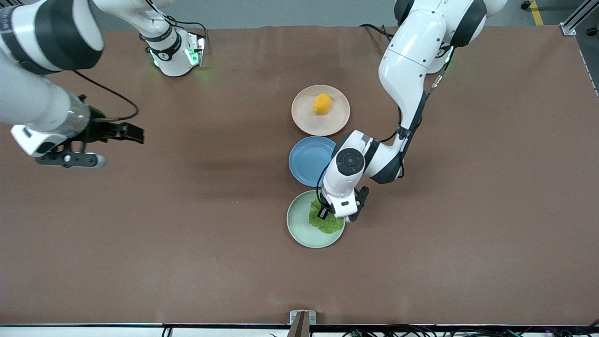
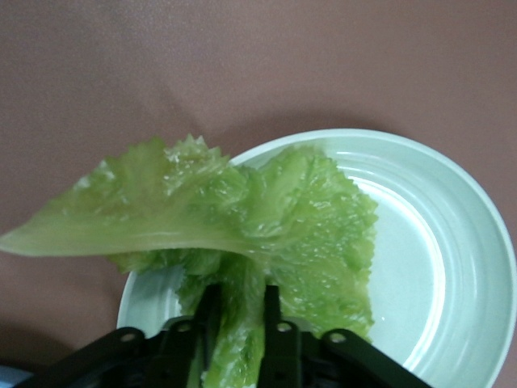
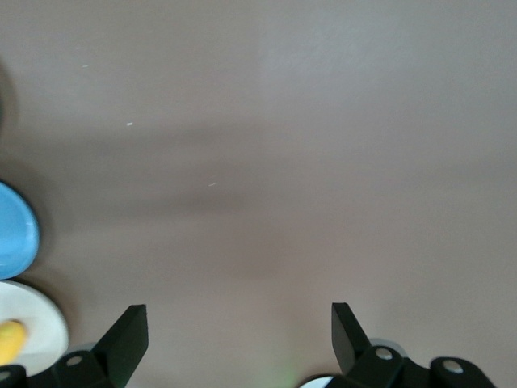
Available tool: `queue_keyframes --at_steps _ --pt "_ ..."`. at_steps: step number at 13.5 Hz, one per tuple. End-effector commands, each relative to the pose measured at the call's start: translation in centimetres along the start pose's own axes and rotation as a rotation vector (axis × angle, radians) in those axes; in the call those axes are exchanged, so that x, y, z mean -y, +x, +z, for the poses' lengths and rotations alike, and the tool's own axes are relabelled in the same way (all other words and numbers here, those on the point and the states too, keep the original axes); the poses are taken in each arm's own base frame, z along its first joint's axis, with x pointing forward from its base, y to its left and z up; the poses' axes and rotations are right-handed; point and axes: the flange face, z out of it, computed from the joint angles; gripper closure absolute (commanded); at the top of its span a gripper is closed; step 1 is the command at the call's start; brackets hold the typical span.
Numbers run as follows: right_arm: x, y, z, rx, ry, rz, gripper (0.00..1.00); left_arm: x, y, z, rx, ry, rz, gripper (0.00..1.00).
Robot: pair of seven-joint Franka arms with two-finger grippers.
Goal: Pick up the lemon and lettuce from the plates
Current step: 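Lift the lettuce off the plate while the right gripper reaches the lemon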
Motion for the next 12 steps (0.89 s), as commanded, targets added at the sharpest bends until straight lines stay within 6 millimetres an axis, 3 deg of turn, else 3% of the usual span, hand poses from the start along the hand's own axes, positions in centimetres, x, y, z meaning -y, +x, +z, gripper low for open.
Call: queue_keyframes --at_steps 1,4,7,10,12 --pt "5.8 -2.3 1.7 0.028 0.033 0.095 0.0 0.4 -0.3 -0.2 0.004 0.048 -0.012 0.93" --pt "14.6 -5.7 5.2 -0.022 0.034 0.182 0.0 0.1 0.0 -3.0 0.01 0.101 -0.014 0.97" --pt "21.5 -9.9 10.2 -0.059 0.041 0.208 0.0 -1.0 1.4 -10.9 0.027 0.122 0.012 0.97" --pt "27.3 -15.1 15.3 -0.103 0.073 0.199 0.0 -0.9 6.4 -19.9 0.088 0.148 0.06 0.97" --pt "31.7 -18.4 18.9 -0.111 0.078 0.222 0.0 1.3 10.1 -23.1 0.15 0.205 0.157 0.97"
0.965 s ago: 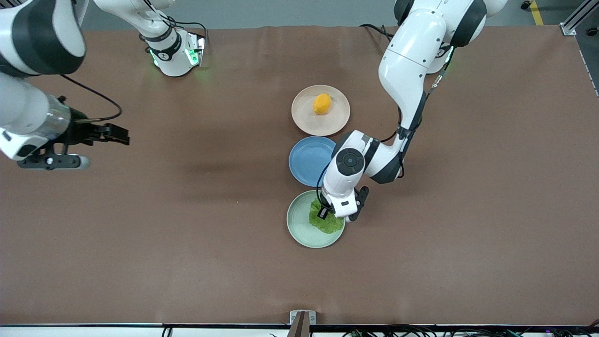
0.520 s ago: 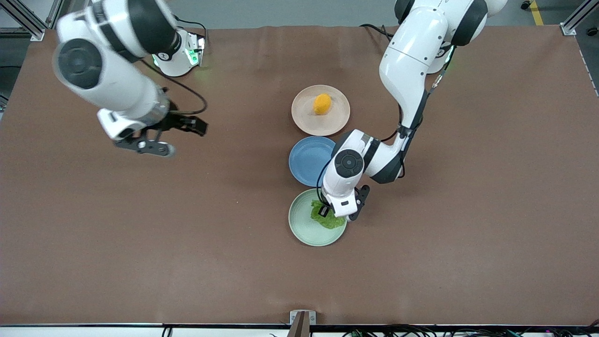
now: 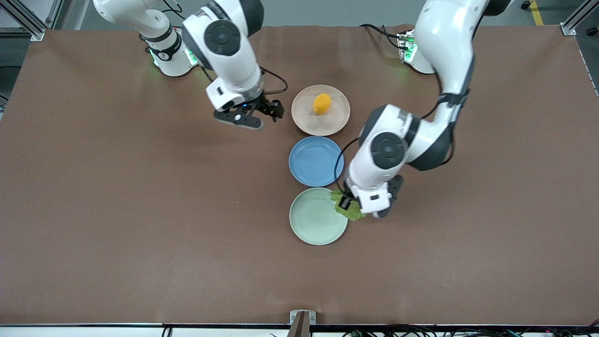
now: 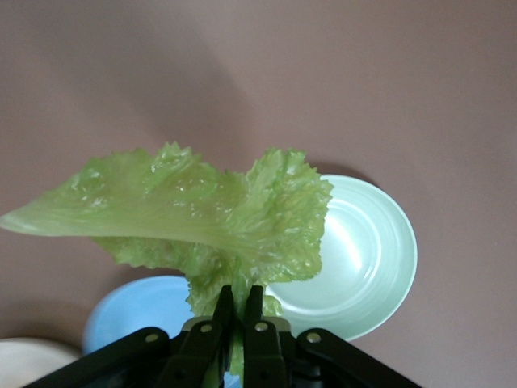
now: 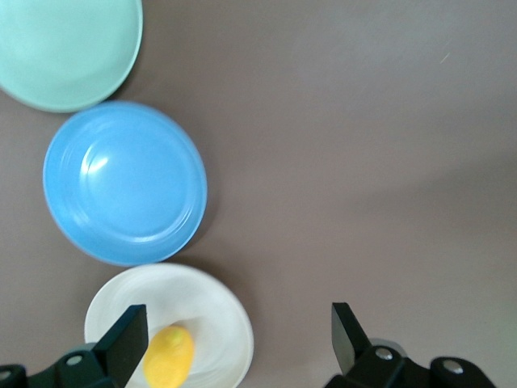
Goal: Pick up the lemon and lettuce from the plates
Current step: 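Lift the lettuce off the plate while the right gripper reaches the lemon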
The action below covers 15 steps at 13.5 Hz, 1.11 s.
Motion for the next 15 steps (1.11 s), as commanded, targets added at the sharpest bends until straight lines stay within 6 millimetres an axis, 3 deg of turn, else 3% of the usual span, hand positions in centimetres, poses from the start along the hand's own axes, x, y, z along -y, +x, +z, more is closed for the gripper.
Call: queue_keyframes --at_steps 1,3,7,10,12,15 --pt "3.2 -5.0 3.7 -0.007 0.023 0.061 0.0 4.8 4.1 -3.0 0.093 0.067 0.109 0.97" --pt "5.7 -8.7 7.0 -0.022 0.033 0.058 0.0 8.5 7.6 -3.6 0.118 0.082 0.217 0.97" --pt "7.4 -13.5 12.5 -0.068 -0.019 0.112 0.0 16.4 14.4 -2.6 0.155 0.095 0.525 0.97" --pt "8.7 -15.8 17.4 -0.104 0.003 0.202 0.0 19.9 17.8 0.9 0.108 0.042 0.604 0.97" --pt "9.8 -15.7 19.7 -0.107 0.0 0.237 0.0 22.4 19.8 3.8 0.06 0.009 0.648 0.97" --pt "11.6 -17.0 22.6 -0.111 -0.01 0.267 0.0 24.8 21.1 8.4 0.006 -0.014 0.694 0.96"
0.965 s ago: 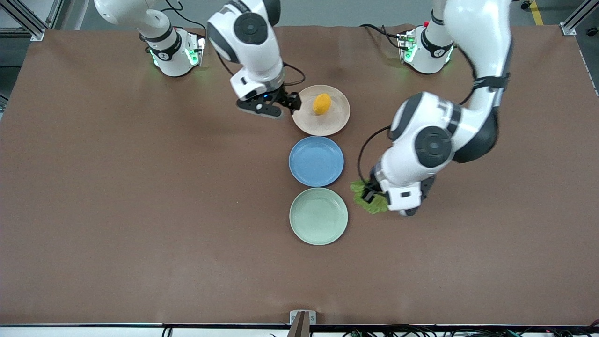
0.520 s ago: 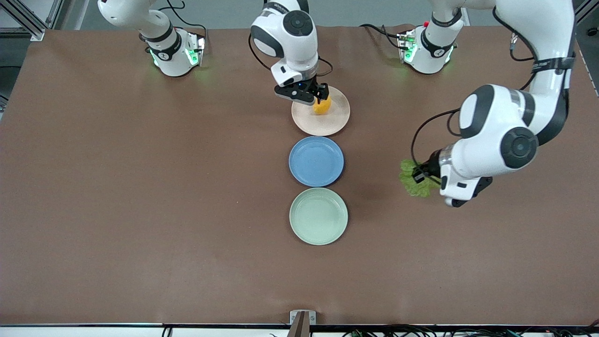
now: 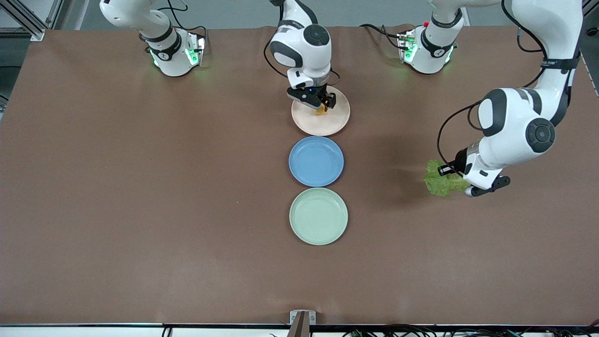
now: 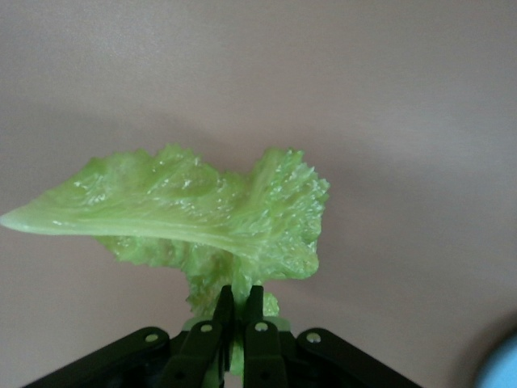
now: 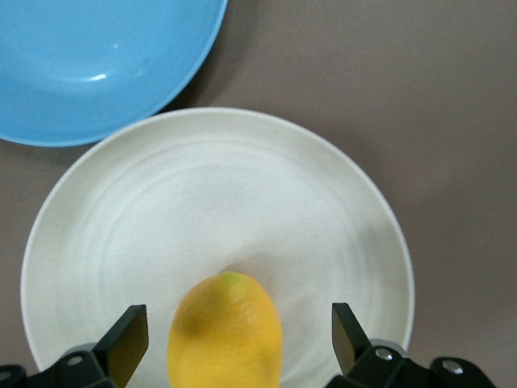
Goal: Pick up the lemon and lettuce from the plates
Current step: 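Lower the lettuce onto the table while the right gripper grasps the lemon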
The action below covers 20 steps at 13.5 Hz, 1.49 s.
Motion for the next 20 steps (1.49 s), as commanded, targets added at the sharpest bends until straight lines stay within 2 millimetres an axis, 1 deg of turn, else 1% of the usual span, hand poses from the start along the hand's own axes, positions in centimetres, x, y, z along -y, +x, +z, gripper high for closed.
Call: queue_keyframes --at_steps 1,3,5,6,7,8,9,10,11,12,13,14,15,16,17,18,19,20 --pt "1.8 -1.7 2.1 -0.022 0.0 0.02 0.01 1.7 -1.2 2.9 -0.058 -0.013 0.039 0.96" --pt "1.7 -1.9 2.6 -0.04 -0.004 -0.002 0.1 2.1 -1.2 5.1 -0.07 -0.011 0.034 0.95" --pt "1.7 -1.8 2.6 -0.041 -0.007 -0.002 0.19 2.4 -1.3 6.6 -0.076 -0.008 0.031 0.94" --pt "1.7 -1.9 2.5 -0.04 -0.007 -0.001 0.25 2.5 -1.3 6.8 -0.079 -0.008 0.03 0.91" --pt "1.7 -1.9 2.4 -0.04 -0.007 -0.001 0.29 2.5 -1.4 7.1 -0.073 -0.006 0.029 0.86" --pt "1.7 -2.0 2.4 -0.04 -0.007 -0.001 0.34 2.6 -1.3 7.2 -0.073 -0.007 0.028 0.59" --pt "1.7 -2.0 2.4 -0.039 -0.007 0.0 0.47 2.5 -1.2 6.9 -0.079 -0.009 0.03 0.07" --pt "1.8 -1.6 2.3 -0.039 -0.006 0.004 0.67 2.4 -1.2 6.5 -0.083 -0.01 0.031 0.0" --pt "2.3 -1.0 1.5 -0.036 0.006 0.007 0.86 2.2 -1.1 5.8 -0.091 -0.013 0.034 0.0" --pt "2.6 0.1 0.9 -0.037 -0.002 0.022 0.96 2.1 -1.1 4.9 -0.106 -0.018 0.037 0.0" --pt "3.3 1.9 -0.6 -0.038 -0.01 0.034 0.98 1.9 -1.2 3.6 -0.108 -0.021 0.037 0.0" --pt "4.1 3.6 -2.6 -0.032 -0.026 0.005 0.99 1.7 -1.2 1.8 -0.097 -0.022 0.041 0.0" --pt "4.4 5.6 -4.3 -0.03 -0.045 -0.04 0.99 1.4 -1.4 -0.3 -0.063 -0.018 0.047 0.0" --pt "4.2 7.7 -6.2 -0.028 -0.058 -0.086 0.99 1.5 -1.5 -2.2 -0.028 -0.016 0.043 0.0" --pt "3.9 10.2 -8.0 -0.025 -0.053 -0.124 0.99 1.3 -1.6 -4.3 -0.012 -0.015 0.055 0.0" --pt "3.1 13.2 -9.2 -0.021 -0.064 -0.149 0.99 1.3 -1.7 -6.5 0.002 -0.015 0.079 0.0" --pt "2.4 16.0 -10.2 -0.017 -0.068 -0.164 0.99 1.9 -1.4 -8.7 0.008 -0.019 0.092 0.0" --pt "1.1 19.1 -10.9 -0.014 -0.068 -0.172 0.99 3.0 -1.1 -11.1 0.012 -0.025 0.101 0.0"
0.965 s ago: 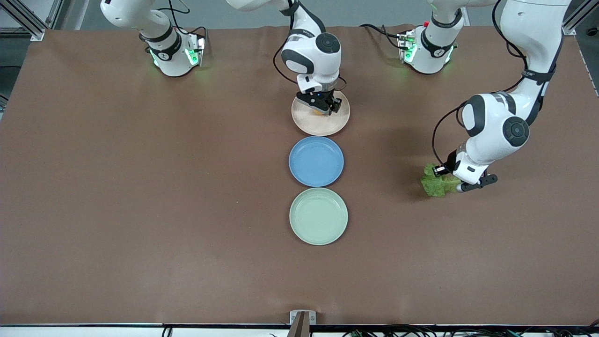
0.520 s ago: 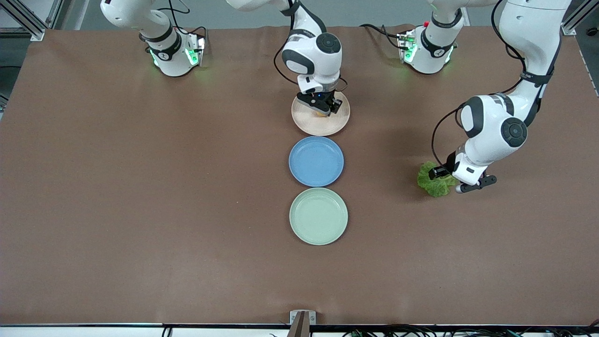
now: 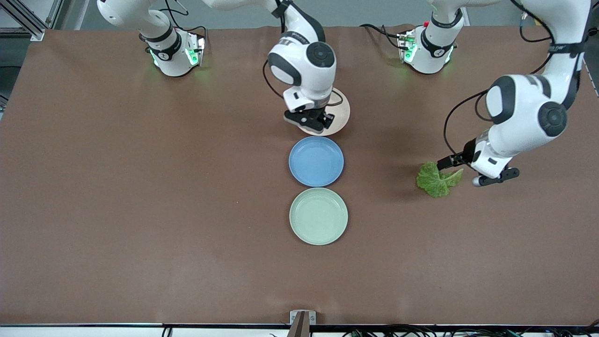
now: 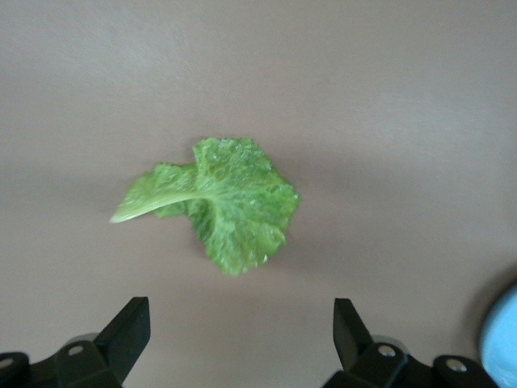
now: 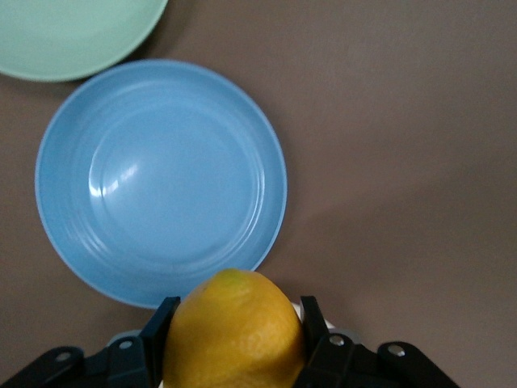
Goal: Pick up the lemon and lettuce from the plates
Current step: 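Lift the lemon off the cream plate while the left gripper withdraws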
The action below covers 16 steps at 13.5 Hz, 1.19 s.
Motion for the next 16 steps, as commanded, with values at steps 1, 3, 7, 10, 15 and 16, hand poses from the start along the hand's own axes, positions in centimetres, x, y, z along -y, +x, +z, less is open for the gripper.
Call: queue_keyframes --at_steps 1,3,7,10,15,16 --pt "-5.4 6.8 -1.5 0.017 -0.007 -0.05 1.0 1.8 0.0 -6.2 0.009 -0.019 0.054 0.0" --pt "-11.0 13.1 -0.9 0.032 -0.017 -0.088 1.0 3.2 0.0 -11.2 -0.022 0.02 0.094 0.0" --pt "-21.8 21.6 -0.2 0.039 0.002 -0.087 0.99 3.8 -0.2 -20.9 -0.041 0.061 0.097 0.0" --pt "-27.9 25.0 1.2 0.057 -0.002 -0.155 0.99 2.7 -0.7 -26.9 -0.117 0.053 0.109 0.0" --pt "-37.3 27.1 5.5 0.04 0.023 -0.265 0.98 0.6 -1.8 -29.4 -0.151 0.041 0.14 0.0" --pt "-38.6 27.5 6.2 0.035 0.027 -0.274 0.98 -0.1 -1.9 -29.8 -0.16 0.048 0.151 0.0"
